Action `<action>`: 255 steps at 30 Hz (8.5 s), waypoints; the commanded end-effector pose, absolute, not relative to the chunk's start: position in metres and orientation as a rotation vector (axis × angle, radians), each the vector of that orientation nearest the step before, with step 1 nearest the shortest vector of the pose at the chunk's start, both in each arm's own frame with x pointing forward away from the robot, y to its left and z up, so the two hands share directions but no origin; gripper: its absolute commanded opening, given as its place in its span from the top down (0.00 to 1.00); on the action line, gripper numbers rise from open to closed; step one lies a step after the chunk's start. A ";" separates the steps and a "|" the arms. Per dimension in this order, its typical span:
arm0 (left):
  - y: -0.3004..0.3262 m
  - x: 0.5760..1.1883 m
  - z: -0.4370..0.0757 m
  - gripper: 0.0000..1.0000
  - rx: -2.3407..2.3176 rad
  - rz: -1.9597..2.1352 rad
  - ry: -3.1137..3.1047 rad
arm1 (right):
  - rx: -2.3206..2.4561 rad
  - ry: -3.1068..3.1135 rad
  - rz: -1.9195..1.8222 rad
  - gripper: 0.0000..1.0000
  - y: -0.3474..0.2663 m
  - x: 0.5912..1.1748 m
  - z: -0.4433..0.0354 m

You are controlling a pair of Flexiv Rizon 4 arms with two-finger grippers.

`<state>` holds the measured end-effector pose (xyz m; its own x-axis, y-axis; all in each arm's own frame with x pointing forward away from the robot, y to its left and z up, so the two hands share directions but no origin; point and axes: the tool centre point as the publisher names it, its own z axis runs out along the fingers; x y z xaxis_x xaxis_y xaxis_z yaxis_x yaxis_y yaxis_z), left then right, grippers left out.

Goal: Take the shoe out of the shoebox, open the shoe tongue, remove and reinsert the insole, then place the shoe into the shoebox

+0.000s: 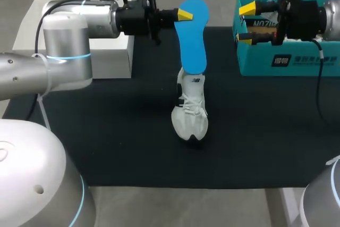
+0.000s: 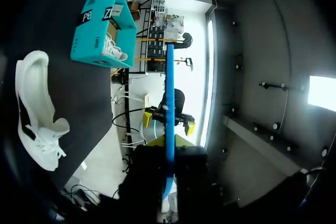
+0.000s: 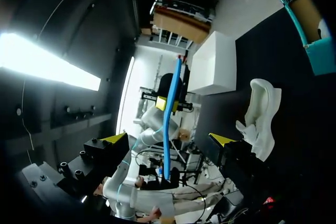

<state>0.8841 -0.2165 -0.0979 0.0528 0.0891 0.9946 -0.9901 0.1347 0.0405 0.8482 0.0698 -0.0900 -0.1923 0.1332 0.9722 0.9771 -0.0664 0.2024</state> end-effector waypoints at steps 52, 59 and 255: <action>-0.208 0.915 -0.079 1.00 -0.780 2.760 -1.845 | -1.265 -1.413 -1.355 0.00 0.071 0.848 -0.091; -0.204 0.910 -0.069 1.00 -1.132 2.615 -1.818 | -1.265 -1.413 -1.355 0.00 0.071 0.848 -0.091; 0.116 0.843 -0.094 0.00 -2.433 1.144 -2.752 | -1.340 -1.352 -1.236 1.00 0.096 0.900 -0.106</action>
